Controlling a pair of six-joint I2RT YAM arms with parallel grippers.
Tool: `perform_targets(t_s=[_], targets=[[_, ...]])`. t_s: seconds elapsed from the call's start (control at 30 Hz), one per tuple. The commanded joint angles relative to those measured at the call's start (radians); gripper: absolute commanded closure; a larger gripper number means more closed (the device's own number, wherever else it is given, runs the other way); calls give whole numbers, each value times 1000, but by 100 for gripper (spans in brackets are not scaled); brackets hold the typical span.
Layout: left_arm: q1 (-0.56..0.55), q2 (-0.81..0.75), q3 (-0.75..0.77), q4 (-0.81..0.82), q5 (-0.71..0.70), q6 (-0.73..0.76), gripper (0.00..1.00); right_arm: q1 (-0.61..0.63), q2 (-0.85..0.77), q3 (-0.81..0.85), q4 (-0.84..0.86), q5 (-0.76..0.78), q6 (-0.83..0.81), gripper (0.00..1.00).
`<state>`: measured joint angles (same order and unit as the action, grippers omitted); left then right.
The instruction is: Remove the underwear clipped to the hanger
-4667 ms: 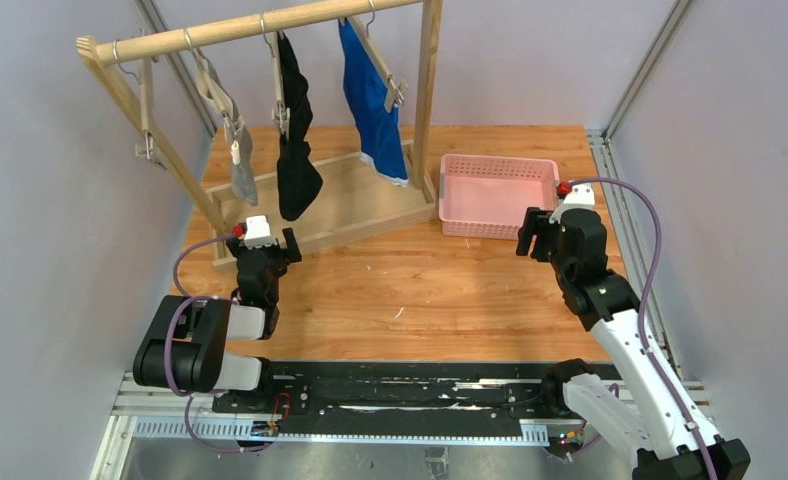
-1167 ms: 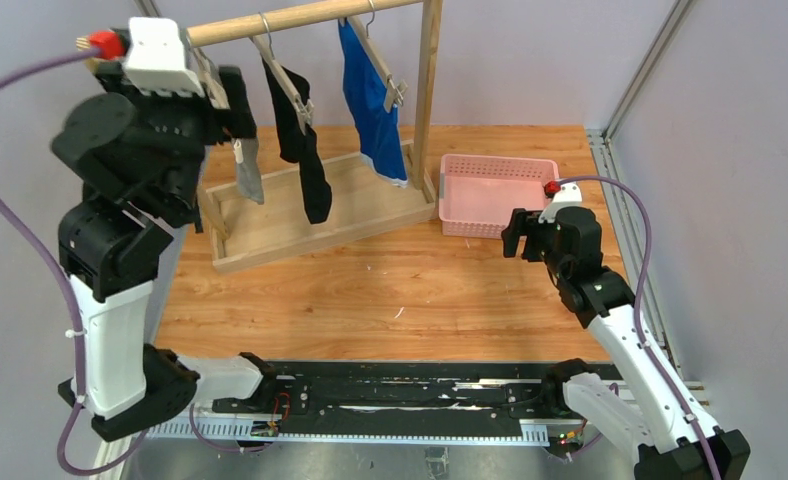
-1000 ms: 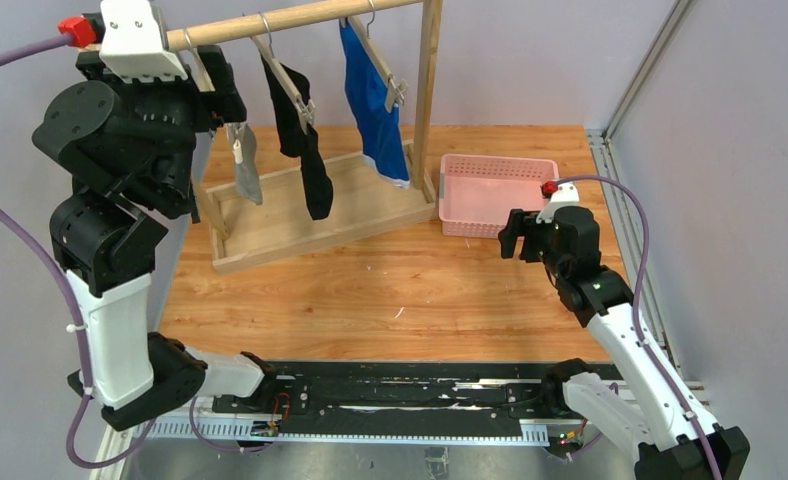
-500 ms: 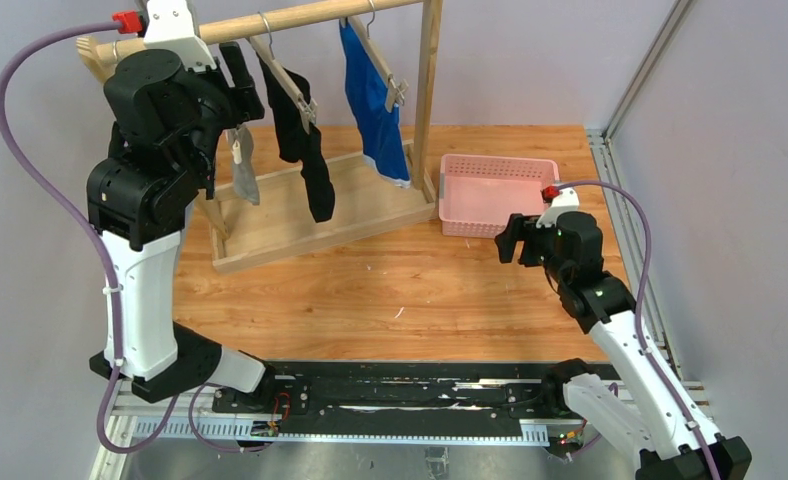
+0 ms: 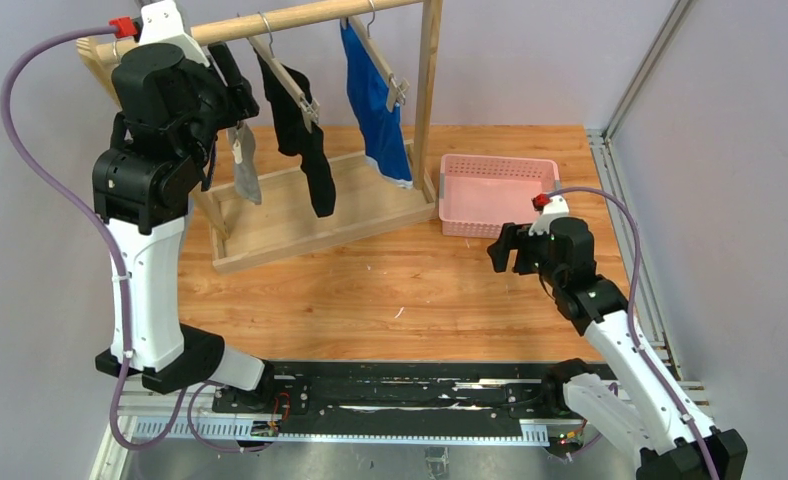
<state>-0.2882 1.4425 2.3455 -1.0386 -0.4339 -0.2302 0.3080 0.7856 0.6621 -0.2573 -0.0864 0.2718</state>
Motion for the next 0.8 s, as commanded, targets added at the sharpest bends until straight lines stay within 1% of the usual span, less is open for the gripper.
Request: perform_targets(t_s=[0.0,0.07,0.27,0.37,0.5,0.67,0.77], targets=[[19,13,-9,2,-28,-23,32,14,19,-15,39,-46,14,21],[22,19,-9,3,-45,-19,29,15,24,-19,43,-54,16,21],[33,13,-28,23,-119,0,30,14,35,-26,47,-65,19,21],[45,8,-42,37,-125,8,30,14,39,-32,50,-68,24,21],[71,1,-60,42,-107,2,32,14,49,-36,49,-74,28,21],[110,-28,-128,84,-67,-23,34,15,68,-44,40,-84,31,21],[126,-34,-153,93,-52,-31,41,15,78,-53,38,-88,34,21]])
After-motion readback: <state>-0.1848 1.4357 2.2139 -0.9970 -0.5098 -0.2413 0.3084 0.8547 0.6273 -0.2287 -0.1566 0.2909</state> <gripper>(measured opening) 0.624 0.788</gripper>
